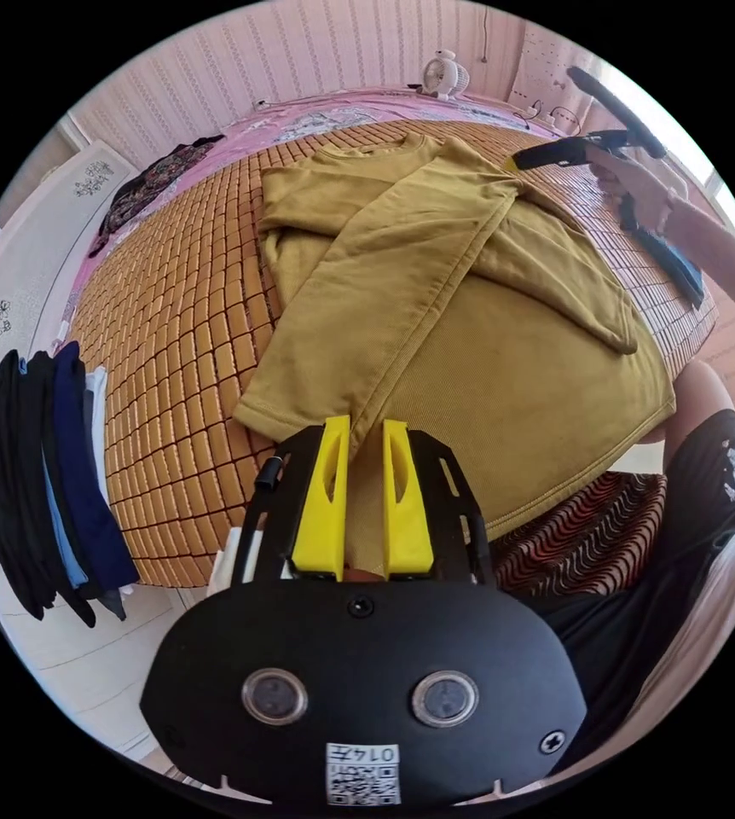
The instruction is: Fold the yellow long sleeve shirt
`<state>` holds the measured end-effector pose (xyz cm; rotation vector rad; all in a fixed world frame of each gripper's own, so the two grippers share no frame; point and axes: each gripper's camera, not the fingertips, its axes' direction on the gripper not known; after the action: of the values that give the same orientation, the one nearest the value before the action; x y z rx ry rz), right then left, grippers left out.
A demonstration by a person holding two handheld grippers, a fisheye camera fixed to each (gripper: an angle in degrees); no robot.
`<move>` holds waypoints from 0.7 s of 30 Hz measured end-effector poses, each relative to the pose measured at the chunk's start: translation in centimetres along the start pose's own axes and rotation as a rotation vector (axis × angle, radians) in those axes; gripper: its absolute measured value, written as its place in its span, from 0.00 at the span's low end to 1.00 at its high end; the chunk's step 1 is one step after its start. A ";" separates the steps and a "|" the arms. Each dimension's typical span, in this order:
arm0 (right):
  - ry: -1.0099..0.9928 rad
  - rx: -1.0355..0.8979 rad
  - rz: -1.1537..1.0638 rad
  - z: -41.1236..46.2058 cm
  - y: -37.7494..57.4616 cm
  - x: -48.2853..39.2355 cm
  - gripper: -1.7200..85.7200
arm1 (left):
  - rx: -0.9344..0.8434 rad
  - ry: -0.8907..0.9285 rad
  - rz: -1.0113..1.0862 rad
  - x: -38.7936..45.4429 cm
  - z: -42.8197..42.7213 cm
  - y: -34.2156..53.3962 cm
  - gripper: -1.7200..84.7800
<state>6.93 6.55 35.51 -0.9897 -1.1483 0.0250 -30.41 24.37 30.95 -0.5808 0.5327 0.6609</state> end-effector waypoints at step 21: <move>-0.332 -0.020 0.487 -2.1 -0.1 17.1 0.03 | 0.092 0.183 0.221 2.2 -7.0 -2.1 0.02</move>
<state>16.28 13.44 48.18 -1.2963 -1.1795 0.5869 -29.33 19.40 25.26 -0.5022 0.8025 0.7919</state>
